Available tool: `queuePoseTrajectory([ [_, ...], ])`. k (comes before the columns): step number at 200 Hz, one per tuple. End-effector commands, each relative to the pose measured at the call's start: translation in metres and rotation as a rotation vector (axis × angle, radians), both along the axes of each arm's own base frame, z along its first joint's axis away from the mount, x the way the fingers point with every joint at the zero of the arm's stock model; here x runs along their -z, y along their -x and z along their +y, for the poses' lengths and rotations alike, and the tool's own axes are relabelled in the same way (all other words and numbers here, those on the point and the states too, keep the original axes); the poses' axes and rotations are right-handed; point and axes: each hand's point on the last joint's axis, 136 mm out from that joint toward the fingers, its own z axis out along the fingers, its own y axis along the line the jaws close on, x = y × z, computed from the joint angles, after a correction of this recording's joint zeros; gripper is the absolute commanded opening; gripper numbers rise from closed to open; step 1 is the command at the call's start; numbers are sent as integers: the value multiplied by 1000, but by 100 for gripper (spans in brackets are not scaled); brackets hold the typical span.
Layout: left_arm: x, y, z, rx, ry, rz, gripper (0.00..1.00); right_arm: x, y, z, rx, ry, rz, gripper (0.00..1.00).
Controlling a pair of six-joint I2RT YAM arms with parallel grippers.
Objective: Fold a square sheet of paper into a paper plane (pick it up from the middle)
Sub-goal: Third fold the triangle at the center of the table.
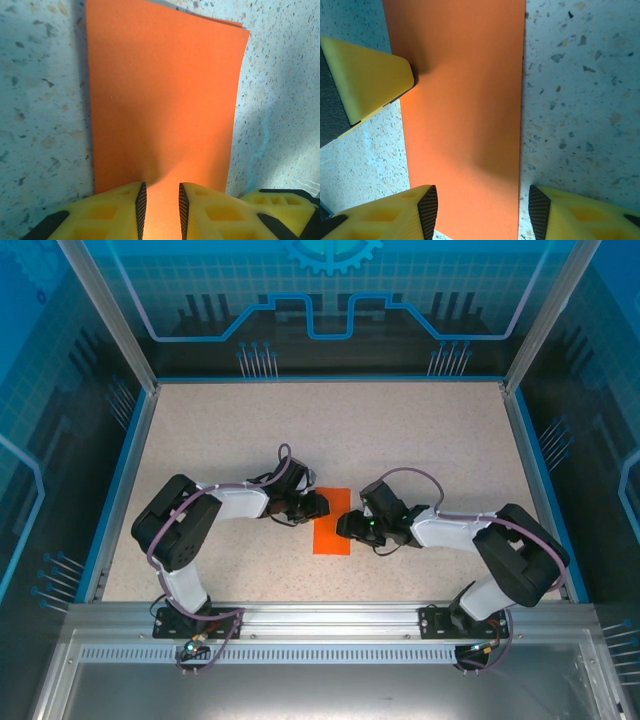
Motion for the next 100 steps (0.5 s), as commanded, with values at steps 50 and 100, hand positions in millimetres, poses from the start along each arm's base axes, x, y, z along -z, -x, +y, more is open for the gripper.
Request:
queuePoseTrajectory([
  [50, 12, 11, 6, 18, -39, 31, 27, -8, -3, 14, -24, -67, -21, 51],
  [100, 12, 11, 5, 20, -37, 30, 27, -5, -3, 13, -12, -61, -13, 50],
])
